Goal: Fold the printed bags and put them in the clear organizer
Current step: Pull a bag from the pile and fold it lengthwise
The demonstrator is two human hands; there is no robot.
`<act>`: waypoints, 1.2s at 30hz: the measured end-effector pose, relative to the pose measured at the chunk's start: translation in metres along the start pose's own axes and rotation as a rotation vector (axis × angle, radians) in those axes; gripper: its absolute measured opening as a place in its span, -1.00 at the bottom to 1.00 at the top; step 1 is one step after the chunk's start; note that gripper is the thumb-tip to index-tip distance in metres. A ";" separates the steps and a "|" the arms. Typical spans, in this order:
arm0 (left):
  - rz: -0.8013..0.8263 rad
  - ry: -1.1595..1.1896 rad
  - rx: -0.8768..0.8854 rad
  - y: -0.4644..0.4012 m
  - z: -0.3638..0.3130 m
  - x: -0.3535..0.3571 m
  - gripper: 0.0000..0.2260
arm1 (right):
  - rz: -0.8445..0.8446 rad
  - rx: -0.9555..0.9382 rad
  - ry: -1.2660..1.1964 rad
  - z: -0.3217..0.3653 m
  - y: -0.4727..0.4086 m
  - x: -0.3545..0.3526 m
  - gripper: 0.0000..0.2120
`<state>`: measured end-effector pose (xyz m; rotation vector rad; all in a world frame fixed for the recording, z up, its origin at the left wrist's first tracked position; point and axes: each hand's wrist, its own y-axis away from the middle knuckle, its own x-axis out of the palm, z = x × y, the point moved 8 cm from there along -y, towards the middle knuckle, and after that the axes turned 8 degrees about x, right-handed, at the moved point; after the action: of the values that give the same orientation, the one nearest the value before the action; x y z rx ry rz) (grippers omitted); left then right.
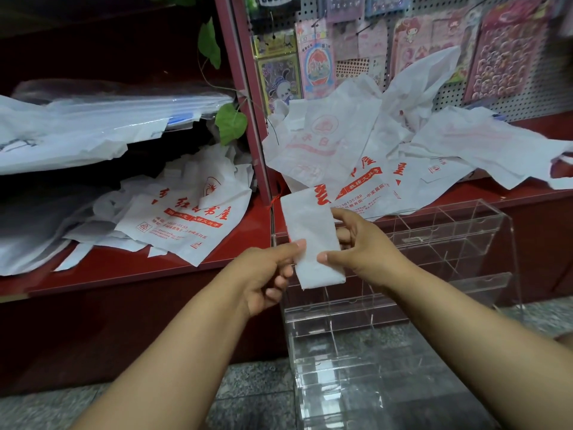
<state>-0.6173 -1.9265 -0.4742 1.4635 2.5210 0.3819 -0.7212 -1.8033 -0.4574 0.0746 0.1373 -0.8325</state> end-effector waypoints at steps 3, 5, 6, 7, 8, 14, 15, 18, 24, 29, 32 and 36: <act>0.069 0.295 -0.093 0.004 0.000 0.012 -0.77 | 0.035 -0.063 0.096 0.004 0.001 0.009 -0.28; 0.049 0.323 -0.028 0.003 -0.006 0.011 -0.80 | 0.017 -0.076 0.146 0.004 0.001 0.011 -0.36; 0.026 0.284 0.032 0.002 -0.010 0.009 -0.83 | -0.034 -0.073 0.217 0.003 0.000 0.007 -0.42; 0.000 0.241 0.087 0.003 -0.013 0.007 -0.85 | -0.103 -0.068 0.314 0.004 0.000 0.002 -0.48; -0.019 0.207 0.137 0.002 -0.015 0.006 -0.86 | -0.157 -0.059 0.374 0.004 0.000 -0.002 -0.54; -0.022 0.110 0.283 0.001 -0.020 0.009 -0.85 | 0.012 0.034 -0.094 0.000 -0.001 0.006 -0.95; -0.029 0.084 0.306 0.000 -0.021 0.007 -0.83 | 0.006 0.023 -0.132 0.001 -0.001 0.006 -0.92; -0.042 0.023 0.386 -0.002 -0.024 0.005 -0.82 | -0.027 0.017 -0.235 0.001 -0.003 0.001 -0.89; -0.092 0.138 0.513 -0.002 -0.029 0.000 -0.84 | -0.033 0.033 -0.300 0.001 -0.001 0.002 -0.70; -0.163 -0.081 0.765 0.007 -0.040 -0.002 -0.79 | -0.063 0.005 -0.345 0.014 0.008 0.004 -0.68; -0.195 -0.149 0.877 0.012 -0.043 -0.001 -0.85 | -0.131 -0.029 -0.390 0.014 0.007 -0.002 -0.76; -0.161 -0.135 0.907 0.014 -0.037 0.006 -0.89 | -0.146 0.005 -0.494 0.003 -0.001 -0.005 -0.52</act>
<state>-0.6198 -1.9188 -0.4345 1.4021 2.7819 -0.9735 -0.7247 -1.8005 -0.4532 -0.1382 -0.3275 -0.9737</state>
